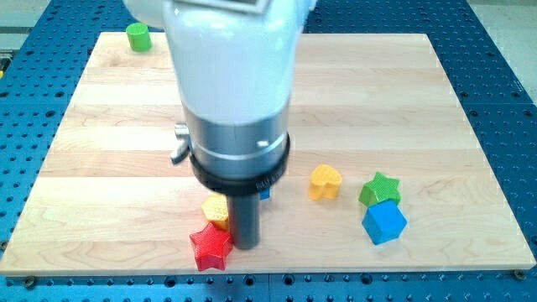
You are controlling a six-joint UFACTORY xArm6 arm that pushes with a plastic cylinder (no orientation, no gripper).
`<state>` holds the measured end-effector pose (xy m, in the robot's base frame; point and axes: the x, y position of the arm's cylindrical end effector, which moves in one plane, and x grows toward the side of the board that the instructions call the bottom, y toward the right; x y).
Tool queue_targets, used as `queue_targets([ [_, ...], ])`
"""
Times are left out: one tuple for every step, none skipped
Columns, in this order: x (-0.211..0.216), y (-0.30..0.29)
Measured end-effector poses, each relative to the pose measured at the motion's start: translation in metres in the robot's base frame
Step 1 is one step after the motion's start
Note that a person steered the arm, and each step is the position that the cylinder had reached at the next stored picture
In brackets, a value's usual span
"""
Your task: Move the red star to the left of the board
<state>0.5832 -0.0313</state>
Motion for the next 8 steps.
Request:
queue_targets([
  [-0.029,-0.016],
  [-0.021,0.038],
  [0.035,0.052],
  [0.036,0.049],
  [0.036,0.012],
  [0.033,-0.041],
  [0.005,-0.076],
  [-0.046,-0.079],
])
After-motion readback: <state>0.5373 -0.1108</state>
